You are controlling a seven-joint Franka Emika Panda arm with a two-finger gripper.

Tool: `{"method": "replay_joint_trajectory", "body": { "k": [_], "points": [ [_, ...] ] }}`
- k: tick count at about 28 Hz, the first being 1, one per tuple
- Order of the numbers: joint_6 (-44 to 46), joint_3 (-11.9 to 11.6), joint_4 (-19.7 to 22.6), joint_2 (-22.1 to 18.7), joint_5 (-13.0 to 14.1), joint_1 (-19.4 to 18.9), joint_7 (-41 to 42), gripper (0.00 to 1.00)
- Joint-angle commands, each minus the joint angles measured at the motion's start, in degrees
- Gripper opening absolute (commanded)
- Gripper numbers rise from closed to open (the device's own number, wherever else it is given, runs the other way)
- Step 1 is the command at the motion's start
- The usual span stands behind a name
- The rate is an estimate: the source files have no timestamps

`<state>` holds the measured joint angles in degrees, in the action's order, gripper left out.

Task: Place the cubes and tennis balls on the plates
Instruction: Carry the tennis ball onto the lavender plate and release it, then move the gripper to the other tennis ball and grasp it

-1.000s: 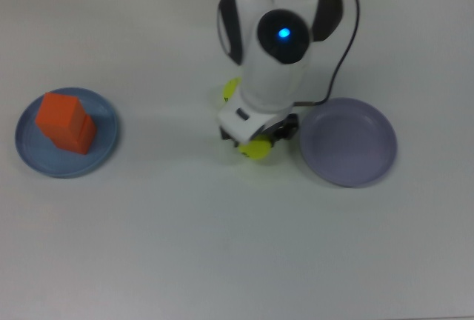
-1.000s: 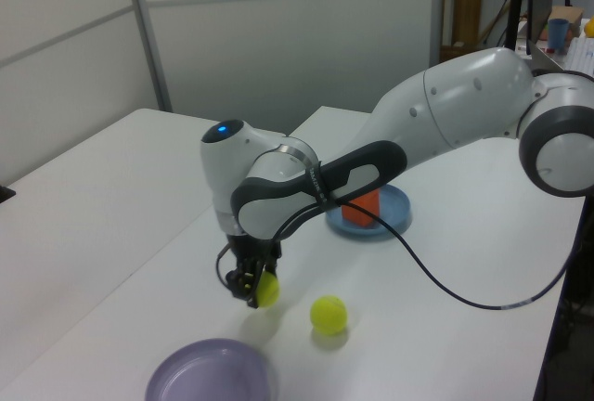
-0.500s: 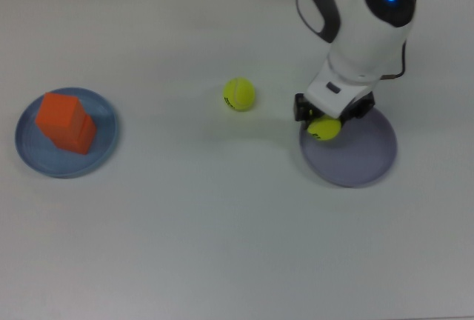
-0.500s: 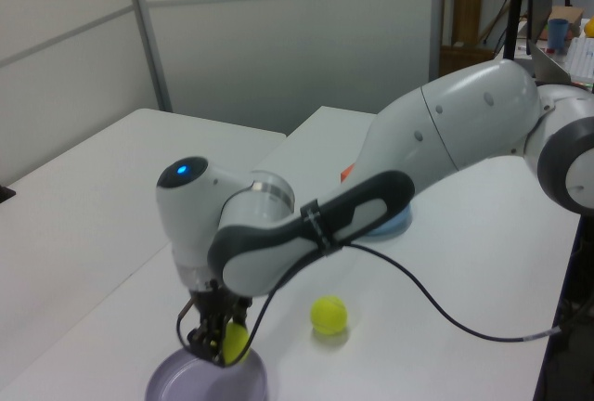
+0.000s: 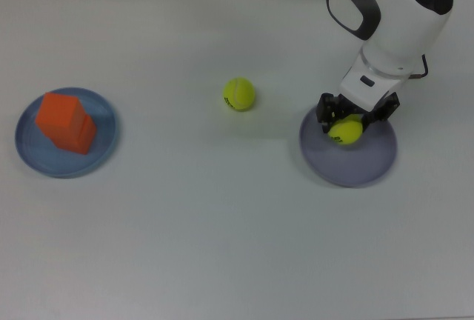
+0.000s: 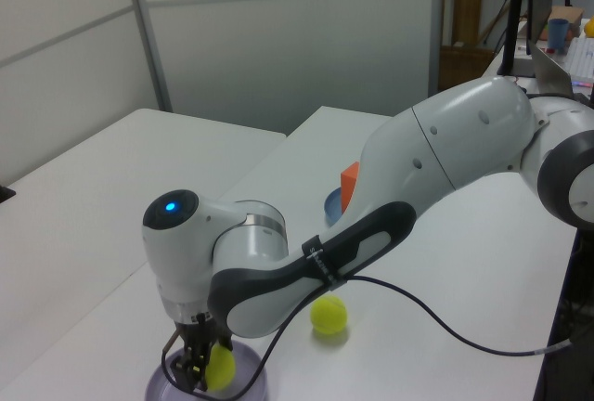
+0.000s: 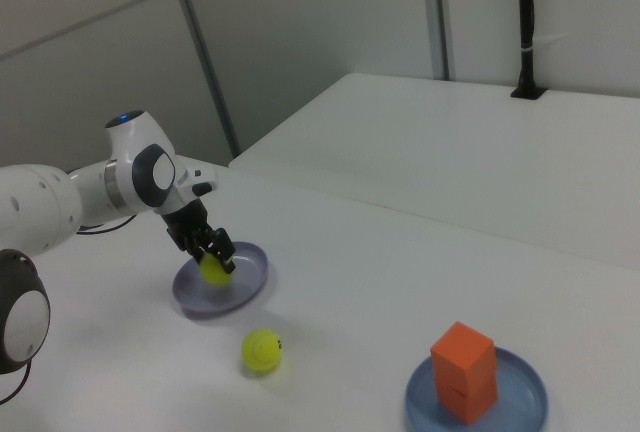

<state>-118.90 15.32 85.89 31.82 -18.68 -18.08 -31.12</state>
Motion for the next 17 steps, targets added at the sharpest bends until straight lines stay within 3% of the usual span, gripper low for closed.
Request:
{"method": "replay_joint_trajectory", "body": {
  "k": [1,8,12,17],
  "points": [
    [-0.46,-0.37,1.12,-3.51,-0.65,0.59,-0.78,1.0],
    [5.96,-0.46,3.49,-10.1,0.49,5.33,0.18,1.0],
    [6.14,-0.64,9.98,-14.32,2.07,9.37,5.09,1.0],
    [4.82,-0.64,16.4,-16.18,5.23,13.76,12.05,1.0]
  ]
}}
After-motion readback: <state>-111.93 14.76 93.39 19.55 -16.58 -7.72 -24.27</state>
